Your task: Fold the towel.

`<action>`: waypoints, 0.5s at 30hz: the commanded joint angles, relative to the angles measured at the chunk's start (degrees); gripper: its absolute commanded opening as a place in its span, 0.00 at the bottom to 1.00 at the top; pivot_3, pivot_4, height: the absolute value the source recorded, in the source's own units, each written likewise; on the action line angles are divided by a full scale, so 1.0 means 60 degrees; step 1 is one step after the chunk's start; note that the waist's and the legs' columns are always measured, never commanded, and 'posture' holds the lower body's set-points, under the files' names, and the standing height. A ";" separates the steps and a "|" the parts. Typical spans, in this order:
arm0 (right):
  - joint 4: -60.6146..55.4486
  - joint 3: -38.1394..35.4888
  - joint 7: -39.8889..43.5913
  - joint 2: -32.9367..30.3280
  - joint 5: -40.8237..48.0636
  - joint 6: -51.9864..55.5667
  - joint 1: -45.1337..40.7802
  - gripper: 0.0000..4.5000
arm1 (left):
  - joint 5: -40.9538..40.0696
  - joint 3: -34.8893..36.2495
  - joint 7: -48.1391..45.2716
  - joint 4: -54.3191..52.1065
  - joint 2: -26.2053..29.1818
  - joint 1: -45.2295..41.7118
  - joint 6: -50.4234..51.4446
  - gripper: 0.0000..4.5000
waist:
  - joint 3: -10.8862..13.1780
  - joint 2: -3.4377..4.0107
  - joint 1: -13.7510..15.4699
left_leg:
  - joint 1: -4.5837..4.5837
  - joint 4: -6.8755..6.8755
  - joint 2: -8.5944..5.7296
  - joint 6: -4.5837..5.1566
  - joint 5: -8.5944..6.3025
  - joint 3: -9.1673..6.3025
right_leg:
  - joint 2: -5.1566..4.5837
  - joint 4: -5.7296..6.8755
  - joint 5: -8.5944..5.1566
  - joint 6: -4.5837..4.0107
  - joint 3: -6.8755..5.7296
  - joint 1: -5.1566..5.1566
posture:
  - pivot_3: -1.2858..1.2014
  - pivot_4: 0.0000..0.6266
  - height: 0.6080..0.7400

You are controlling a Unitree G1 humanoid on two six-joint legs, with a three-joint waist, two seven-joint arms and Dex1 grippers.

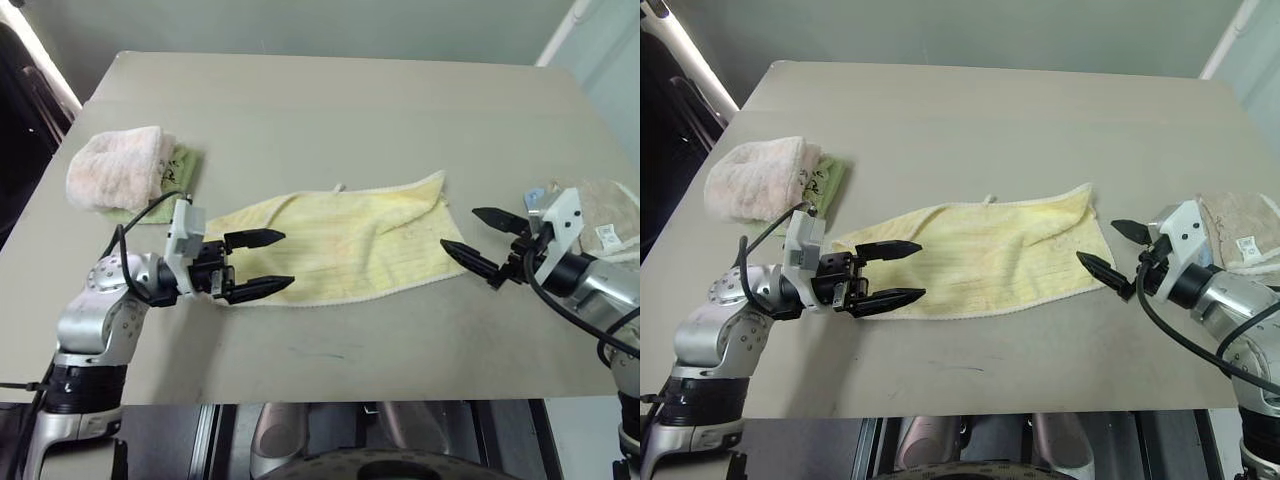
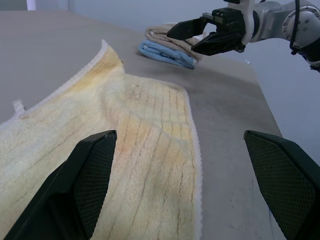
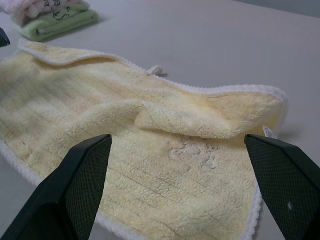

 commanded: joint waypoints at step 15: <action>0.0093 0.0008 -0.0009 0.0016 -0.0218 -0.0513 -0.0363 1.00 | 0.0325 -0.0444 0.0693 -0.0315 -0.0442 -0.0996 -0.0116 0.98 | 0.0000 0.0000 0.0002 | 0.0003 0.0006 0.0000 0.0001 0.0004 0.0003 | 0.0000 -0.0001 0.0008 0.0013 0.0000 0.0004 | 0.52 0.24 0.68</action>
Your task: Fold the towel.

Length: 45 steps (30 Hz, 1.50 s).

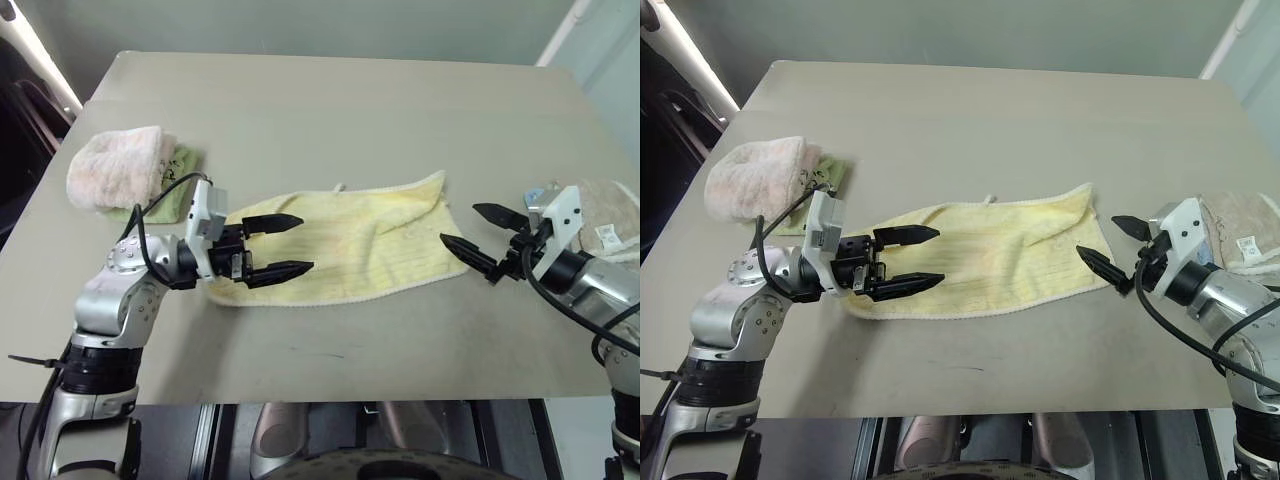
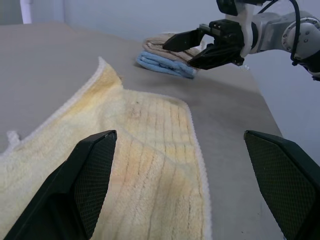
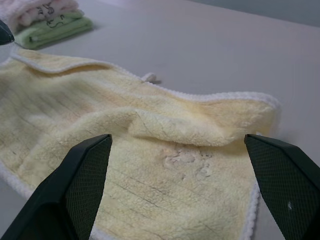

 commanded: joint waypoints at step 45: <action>1.6653 0.4532 0.4351 0.0668 -0.7424 -1.0539 -1.0998 1.00 | 0.0669 0.0775 0.1200 -0.1089 -0.0489 0.2670 -0.1761 0.98 | 0.0023 0.0039 -0.0080 | -0.0017 -0.0002 0.0031 0.0026 0.0022 0.0013 | -0.0009 -0.0001 0.0143 -0.0152 0.0002 -0.0046 | 0.52 0.24 0.68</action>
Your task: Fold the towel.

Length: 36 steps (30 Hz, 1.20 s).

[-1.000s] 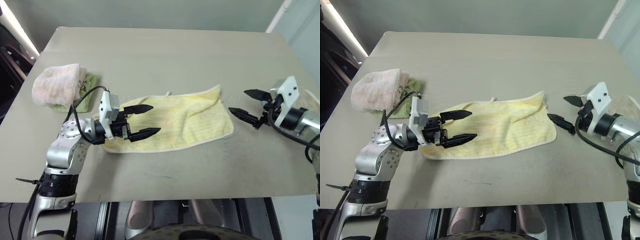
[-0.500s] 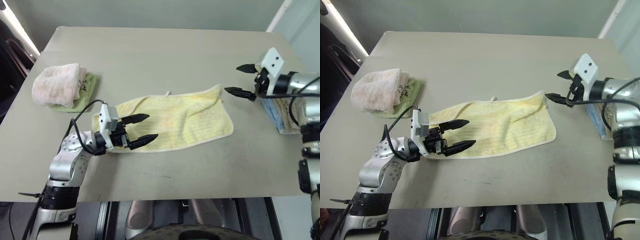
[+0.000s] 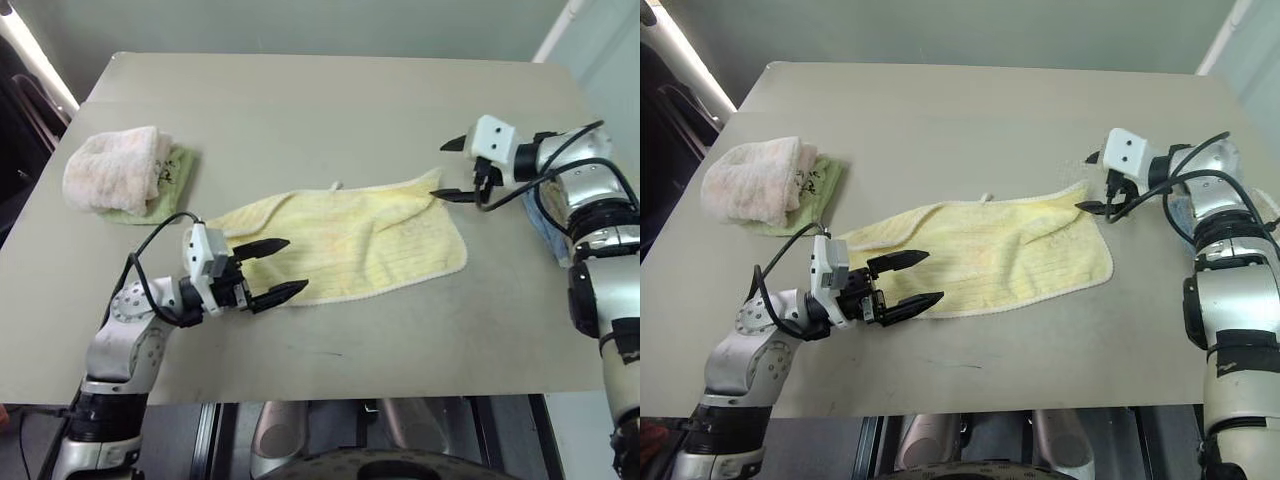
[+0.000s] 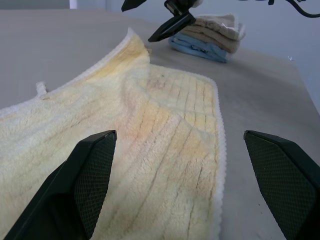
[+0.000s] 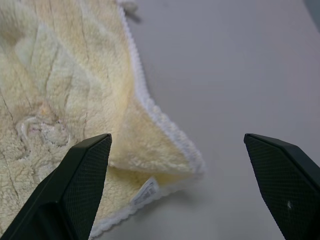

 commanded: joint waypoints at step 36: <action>0.0446 -0.0120 0.1186 0.0116 -0.1370 0.0860 -0.1060 0.00 | -0.0546 0.1103 0.0727 -0.1647 0.0563 0.1267 0.0001 1.00 | 0.0005 0.0009 -0.0068 | -0.0007 -0.0015 0.0014 -0.0014 -0.0007 0.0002 | 0.0000 0.0009 -0.0008 -0.0041 0.0000 -0.0027 | 0.52 0.24 0.68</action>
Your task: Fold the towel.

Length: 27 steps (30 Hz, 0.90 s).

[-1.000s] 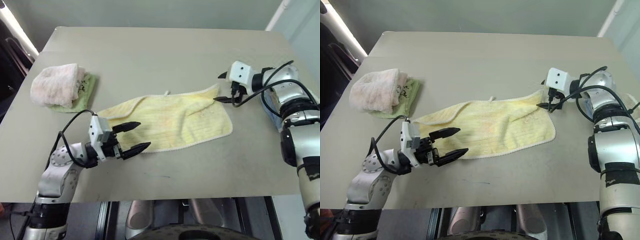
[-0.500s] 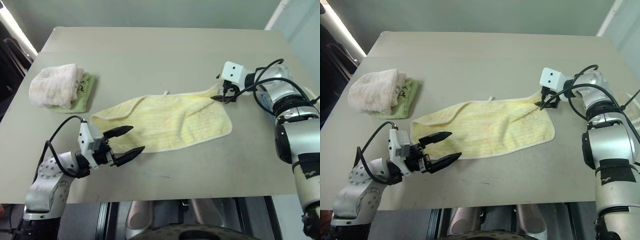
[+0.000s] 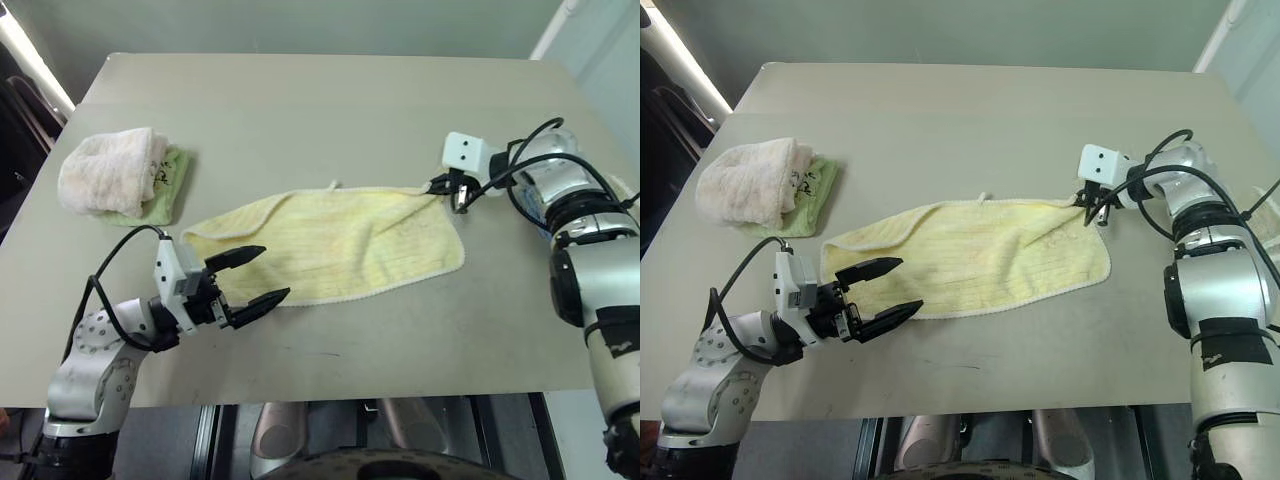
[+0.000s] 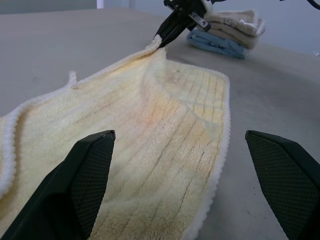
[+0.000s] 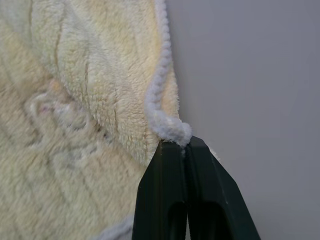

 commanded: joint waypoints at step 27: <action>-1.2027 -0.2767 -0.0504 -0.1224 0.4450 0.8427 0.4622 0.00 | 0.2017 0.0415 -0.1362 0.5578 0.1396 -0.3665 -0.3084 1.00 | 0.0001 0.0002 -0.0009 | 0.0011 -0.0005 -0.0002 -0.0026 0.0052 -0.0005 | 0.0007 0.0029 0.0008 -0.0010 -0.0006 0.0001 | 0.52 0.24 0.68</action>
